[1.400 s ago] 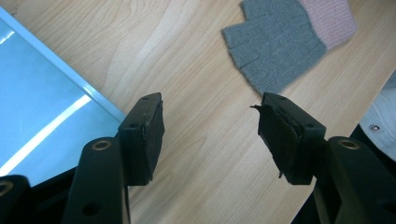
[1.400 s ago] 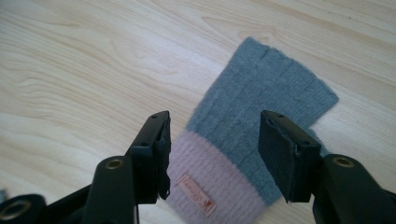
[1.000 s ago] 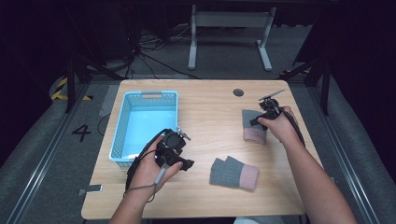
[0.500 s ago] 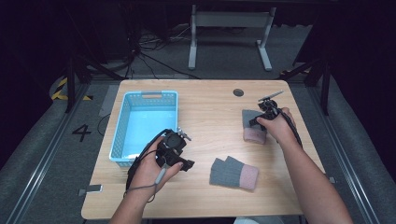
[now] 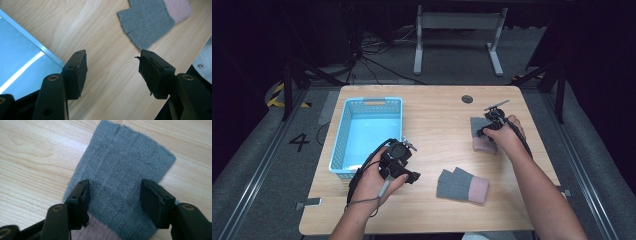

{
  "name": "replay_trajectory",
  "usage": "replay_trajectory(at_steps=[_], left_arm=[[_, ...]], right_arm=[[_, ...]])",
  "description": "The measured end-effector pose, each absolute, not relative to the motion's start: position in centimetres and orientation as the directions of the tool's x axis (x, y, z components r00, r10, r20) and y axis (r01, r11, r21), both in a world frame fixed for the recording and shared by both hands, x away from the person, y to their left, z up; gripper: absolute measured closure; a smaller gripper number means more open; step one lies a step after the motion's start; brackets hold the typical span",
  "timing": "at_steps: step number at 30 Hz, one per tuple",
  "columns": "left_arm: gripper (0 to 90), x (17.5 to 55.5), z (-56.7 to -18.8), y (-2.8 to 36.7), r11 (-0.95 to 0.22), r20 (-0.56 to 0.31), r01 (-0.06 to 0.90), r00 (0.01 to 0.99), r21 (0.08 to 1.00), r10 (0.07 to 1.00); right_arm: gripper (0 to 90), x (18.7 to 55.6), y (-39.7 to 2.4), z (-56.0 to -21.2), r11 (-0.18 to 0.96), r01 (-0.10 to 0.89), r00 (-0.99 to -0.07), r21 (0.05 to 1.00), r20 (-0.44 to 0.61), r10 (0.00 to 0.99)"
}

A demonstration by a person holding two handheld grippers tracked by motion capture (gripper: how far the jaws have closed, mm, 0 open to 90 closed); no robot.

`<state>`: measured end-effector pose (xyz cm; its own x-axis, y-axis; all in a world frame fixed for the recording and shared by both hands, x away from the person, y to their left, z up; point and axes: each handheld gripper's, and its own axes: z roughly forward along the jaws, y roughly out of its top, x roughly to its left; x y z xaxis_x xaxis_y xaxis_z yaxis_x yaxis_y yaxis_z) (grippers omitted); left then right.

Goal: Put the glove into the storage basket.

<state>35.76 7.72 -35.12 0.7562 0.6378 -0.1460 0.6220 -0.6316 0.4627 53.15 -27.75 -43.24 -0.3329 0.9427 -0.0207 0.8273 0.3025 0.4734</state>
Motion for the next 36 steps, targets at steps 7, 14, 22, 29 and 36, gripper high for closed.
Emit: replay_trajectory(at_steps=[7,14,22,29,36], left_arm=[[40.3,35.8,-35.1,7.8,-0.632,-0.150,0.622,0.757,0.463,0.636],[40.3,35.8,-35.1,7.8,-0.630,-0.151,0.623,0.756,0.463,0.637],[40.3,35.8,-35.1,8.0,-0.624,-0.154,0.626,0.753,0.468,0.640],[40.3,35.9,-35.1,8.0,-0.624,-0.159,0.626,0.754,0.468,0.637],[40.3,36.2,-35.0,7.6,-0.631,-0.162,0.617,0.763,0.469,0.626]], right_arm=[[50.9,52.9,-28.0,-43.4,0.316,0.802,-0.354,0.507,-0.022,0.935],[71.3,53.0,-27.9,-43.1,0.326,0.814,-0.364,0.480,-0.014,0.931],[77.9,53.2,-28.0,-42.7,0.326,0.828,-0.373,0.457,0.014,0.928],[78.3,52.5,-28.2,-41.6,0.330,0.811,-0.397,0.483,0.040,0.917],[78.3,51.6,-29.1,-40.3,0.349,0.791,-0.422,0.502,0.034,0.906]])
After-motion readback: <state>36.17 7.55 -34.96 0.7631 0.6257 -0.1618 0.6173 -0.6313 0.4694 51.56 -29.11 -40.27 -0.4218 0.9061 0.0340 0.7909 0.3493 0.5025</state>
